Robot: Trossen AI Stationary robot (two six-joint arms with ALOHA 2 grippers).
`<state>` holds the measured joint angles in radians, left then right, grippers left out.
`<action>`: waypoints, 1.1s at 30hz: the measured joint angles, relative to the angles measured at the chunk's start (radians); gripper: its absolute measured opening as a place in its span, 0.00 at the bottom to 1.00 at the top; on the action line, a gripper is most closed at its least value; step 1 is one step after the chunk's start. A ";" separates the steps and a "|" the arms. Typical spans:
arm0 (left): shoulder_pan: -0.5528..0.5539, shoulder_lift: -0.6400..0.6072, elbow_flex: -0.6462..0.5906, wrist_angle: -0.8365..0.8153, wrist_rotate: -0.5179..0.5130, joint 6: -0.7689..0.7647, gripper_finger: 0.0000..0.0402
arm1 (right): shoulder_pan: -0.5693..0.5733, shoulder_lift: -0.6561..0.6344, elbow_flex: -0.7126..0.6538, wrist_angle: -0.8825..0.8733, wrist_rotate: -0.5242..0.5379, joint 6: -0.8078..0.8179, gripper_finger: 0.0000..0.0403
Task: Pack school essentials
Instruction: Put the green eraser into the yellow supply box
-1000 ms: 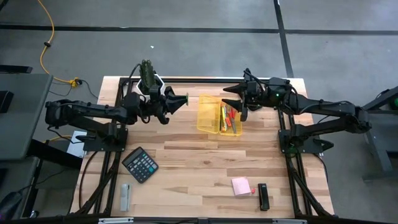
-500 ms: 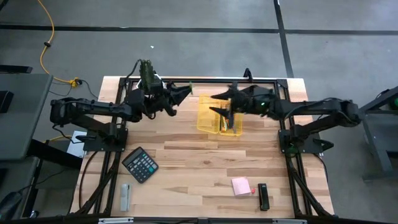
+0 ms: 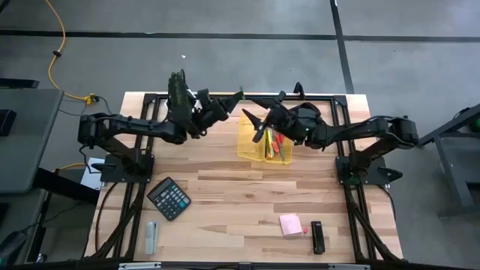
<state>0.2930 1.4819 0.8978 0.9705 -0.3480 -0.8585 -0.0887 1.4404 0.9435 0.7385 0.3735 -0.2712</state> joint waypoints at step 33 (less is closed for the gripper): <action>-0.024 0.048 0.042 0.015 -0.011 -0.003 0.17 | -0.010 0.014 0.065 -0.014 0.127 -0.022 0.02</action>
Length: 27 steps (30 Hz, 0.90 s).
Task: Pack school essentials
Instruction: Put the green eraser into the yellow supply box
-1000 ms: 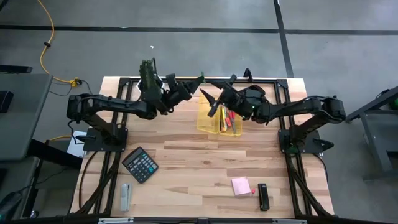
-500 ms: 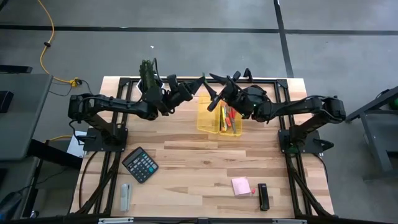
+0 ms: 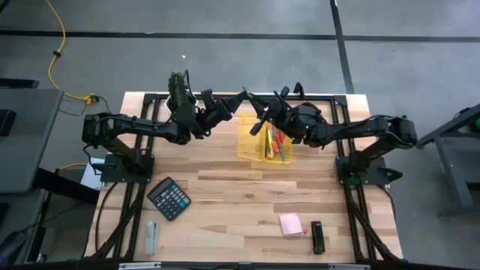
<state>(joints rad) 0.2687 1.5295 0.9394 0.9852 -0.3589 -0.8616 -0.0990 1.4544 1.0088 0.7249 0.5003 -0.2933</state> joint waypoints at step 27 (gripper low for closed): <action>0.170 -0.580 -0.024 -0.885 0.409 0.688 0.57 | -0.171 -0.508 -0.062 -0.821 -0.425 0.209 0.01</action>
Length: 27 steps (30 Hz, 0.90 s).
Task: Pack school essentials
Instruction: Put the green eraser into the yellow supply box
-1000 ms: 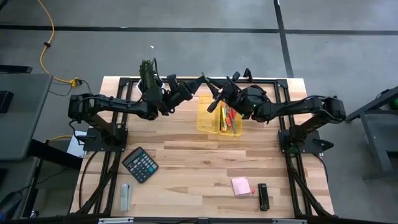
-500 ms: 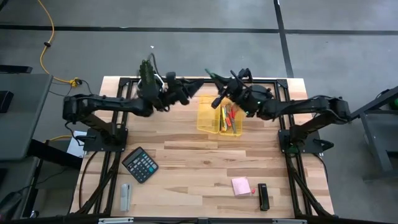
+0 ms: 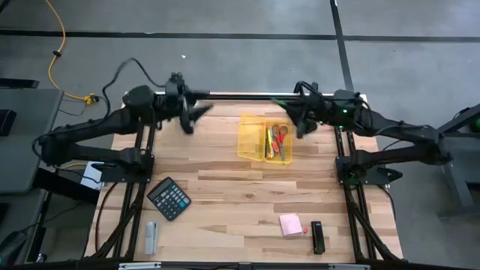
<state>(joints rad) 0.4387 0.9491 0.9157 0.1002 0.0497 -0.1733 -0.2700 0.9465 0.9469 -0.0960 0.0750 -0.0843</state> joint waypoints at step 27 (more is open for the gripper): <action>-0.199 -0.045 -0.001 -0.133 -0.096 0.045 0.54 | -0.062 0.067 -0.073 -0.434 -0.260 0.199 0.01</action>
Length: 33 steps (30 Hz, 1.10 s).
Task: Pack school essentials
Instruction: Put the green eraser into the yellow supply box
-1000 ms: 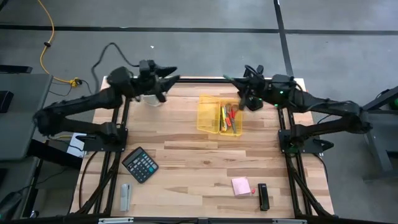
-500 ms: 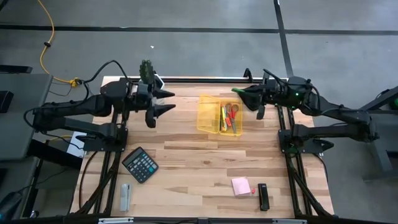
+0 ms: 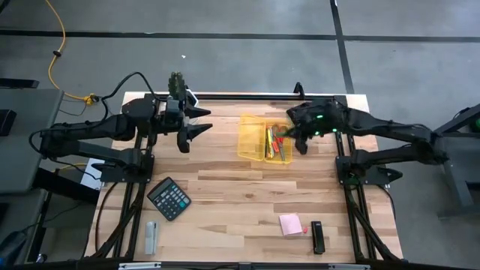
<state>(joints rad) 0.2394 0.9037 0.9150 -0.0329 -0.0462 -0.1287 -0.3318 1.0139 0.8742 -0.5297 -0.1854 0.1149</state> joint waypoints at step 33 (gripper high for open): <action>0.000 0.001 0.000 0.000 -0.022 -0.025 0.54 | -0.036 0.509 0.000 -0.054 -0.168 -0.108 0.03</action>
<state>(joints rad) 0.2394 0.9051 0.9151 -0.0326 -0.0681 -0.1539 -0.3681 1.5233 0.8742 -0.5839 -0.3538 0.0066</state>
